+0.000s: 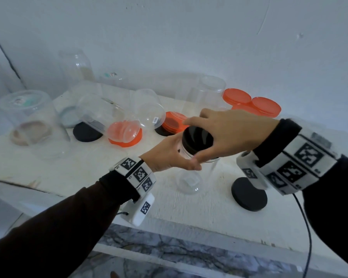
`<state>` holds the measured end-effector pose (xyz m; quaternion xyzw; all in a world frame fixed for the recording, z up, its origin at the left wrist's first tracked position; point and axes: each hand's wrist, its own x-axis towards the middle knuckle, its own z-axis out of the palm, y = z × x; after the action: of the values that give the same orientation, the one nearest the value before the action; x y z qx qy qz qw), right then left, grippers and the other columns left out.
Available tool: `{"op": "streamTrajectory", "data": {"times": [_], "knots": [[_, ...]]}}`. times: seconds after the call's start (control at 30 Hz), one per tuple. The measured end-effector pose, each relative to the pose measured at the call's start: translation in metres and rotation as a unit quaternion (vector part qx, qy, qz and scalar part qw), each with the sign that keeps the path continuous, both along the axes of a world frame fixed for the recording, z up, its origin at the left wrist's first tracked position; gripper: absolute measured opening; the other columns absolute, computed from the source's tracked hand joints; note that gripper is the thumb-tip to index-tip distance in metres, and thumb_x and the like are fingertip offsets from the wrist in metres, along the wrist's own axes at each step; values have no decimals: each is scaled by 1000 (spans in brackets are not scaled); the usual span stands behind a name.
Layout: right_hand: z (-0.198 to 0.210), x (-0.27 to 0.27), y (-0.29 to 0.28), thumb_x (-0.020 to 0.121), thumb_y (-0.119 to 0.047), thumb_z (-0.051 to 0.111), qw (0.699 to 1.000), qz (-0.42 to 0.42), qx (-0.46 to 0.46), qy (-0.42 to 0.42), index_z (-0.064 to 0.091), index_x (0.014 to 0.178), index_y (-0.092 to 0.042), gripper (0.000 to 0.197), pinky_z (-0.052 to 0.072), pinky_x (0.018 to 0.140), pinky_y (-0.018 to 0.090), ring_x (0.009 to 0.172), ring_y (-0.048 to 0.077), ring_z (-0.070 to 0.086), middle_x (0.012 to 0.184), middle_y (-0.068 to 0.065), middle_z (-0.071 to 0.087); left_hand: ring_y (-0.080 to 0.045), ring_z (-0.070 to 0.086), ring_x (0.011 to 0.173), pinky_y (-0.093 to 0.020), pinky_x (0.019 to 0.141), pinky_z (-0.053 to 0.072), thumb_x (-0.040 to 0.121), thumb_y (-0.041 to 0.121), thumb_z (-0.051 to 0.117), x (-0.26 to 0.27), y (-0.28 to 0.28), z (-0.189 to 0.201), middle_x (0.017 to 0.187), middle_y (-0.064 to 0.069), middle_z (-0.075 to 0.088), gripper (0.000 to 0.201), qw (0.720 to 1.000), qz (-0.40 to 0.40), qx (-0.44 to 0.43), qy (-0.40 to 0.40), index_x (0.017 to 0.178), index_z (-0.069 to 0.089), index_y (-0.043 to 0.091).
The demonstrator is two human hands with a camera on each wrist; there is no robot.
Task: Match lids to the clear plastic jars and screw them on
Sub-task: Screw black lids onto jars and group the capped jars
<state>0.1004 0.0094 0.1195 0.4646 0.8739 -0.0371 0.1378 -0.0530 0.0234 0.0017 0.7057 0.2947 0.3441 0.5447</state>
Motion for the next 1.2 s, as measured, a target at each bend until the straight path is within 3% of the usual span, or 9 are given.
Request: {"op": "streamTrajectory", "data": {"times": [0.07,0.13,0.33,0.53,0.67,0.73,0.87,1.07,1.2], "knots": [[9,3,0,70,-53,71,994,13,-100,28,20,138,-50,85,40,85,23,109,9,42,130,-13,32,-3,53,117,-22,99,41,57,33,79,-1,2,-1,122,6,59,76,1000,-7,7,15,125,46,25],[13,4,2,69,-40,77,993,39,-104,35,30,134,-50,81,44,89,27,110,11,44,125,-10,37,0,51,117,-17,98,40,56,37,78,-2,4,-1,123,11,57,78,999,-10,12,31,126,43,28],[5,-1,2,59,-50,77,997,46,-17,61,47,121,-42,70,44,73,22,89,10,47,97,-9,46,-2,52,116,-17,98,41,56,37,77,0,0,-1,121,9,58,71,999,0,15,29,119,46,33],[-6,-5,-5,61,-57,71,995,-6,61,84,53,114,-29,62,46,64,25,80,15,52,85,-3,50,4,56,105,-12,87,42,53,30,78,2,-4,-1,106,18,64,64,1000,15,8,-8,111,51,32],[-8,-10,-12,66,-61,67,990,-17,102,95,57,109,-22,59,43,58,22,74,14,55,73,-7,50,1,55,109,-13,89,42,53,31,79,2,-6,-3,110,15,62,65,1000,21,13,-9,111,51,34],[-2,-9,-10,67,-63,65,996,-14,70,49,53,117,-25,64,45,63,22,82,14,55,83,-6,53,2,55,110,-12,90,42,53,33,79,0,-5,0,111,16,62,65,1000,17,11,6,112,50,36],[12,-4,-5,69,-46,75,995,29,-89,23,36,136,-40,78,43,94,29,114,11,43,126,-9,40,5,53,112,-13,94,41,56,31,80,-4,0,3,115,16,59,69,999,-16,3,40,116,46,36],[4,-7,-7,62,-51,74,997,38,3,65,54,119,-36,63,46,72,22,89,10,49,97,-6,50,5,54,109,-9,89,41,54,35,77,-2,-5,4,112,16,60,67,1000,-2,4,29,114,48,35],[-5,-11,-14,66,-62,66,992,-2,104,69,64,104,-19,57,47,63,27,78,16,57,81,-1,59,3,56,106,-11,86,42,53,32,79,0,-9,1,111,11,62,67,1000,15,10,6,113,50,31]]}}
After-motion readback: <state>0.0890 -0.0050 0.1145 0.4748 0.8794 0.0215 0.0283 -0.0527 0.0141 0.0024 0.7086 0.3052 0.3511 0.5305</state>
